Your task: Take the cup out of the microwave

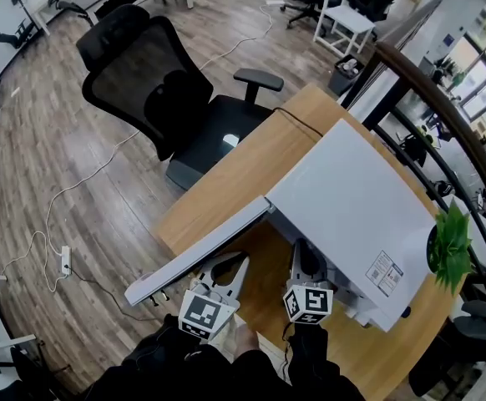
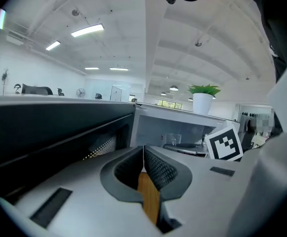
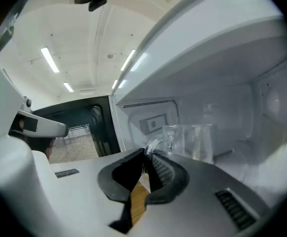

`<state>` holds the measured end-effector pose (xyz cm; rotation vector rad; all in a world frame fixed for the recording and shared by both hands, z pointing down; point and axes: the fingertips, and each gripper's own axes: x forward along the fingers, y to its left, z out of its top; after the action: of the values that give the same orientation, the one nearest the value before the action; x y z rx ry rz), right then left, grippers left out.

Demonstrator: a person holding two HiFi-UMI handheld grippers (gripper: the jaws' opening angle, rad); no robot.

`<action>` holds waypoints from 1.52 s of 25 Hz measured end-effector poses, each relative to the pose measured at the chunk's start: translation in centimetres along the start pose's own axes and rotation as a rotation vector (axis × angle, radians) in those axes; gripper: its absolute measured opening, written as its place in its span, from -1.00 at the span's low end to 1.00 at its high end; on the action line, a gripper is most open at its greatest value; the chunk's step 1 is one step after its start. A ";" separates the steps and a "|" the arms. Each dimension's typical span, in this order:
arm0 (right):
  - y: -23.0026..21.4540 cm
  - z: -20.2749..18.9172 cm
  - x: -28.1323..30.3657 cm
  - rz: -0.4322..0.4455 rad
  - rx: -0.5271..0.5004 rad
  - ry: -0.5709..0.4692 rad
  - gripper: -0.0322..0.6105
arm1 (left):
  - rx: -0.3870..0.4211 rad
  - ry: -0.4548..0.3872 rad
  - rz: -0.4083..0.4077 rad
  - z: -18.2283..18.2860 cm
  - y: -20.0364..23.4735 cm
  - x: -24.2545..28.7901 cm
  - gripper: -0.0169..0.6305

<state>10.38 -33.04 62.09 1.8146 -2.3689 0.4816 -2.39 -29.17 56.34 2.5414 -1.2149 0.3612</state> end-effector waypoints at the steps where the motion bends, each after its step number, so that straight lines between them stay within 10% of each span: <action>1: 0.3 0.0 -0.3 0.003 0.002 -0.007 -0.83 | 0.003 -0.001 0.000 0.0 -0.1 -0.3 -0.86; 38: 8.7 4.2 -22.1 -0.021 -0.008 -0.183 -0.84 | 0.158 -0.138 -0.045 2.8 -10.9 -18.0 -0.86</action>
<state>8.54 -12.10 50.29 1.9560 -2.4589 0.3158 -4.52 -10.88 45.70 2.7647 -1.2189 0.2859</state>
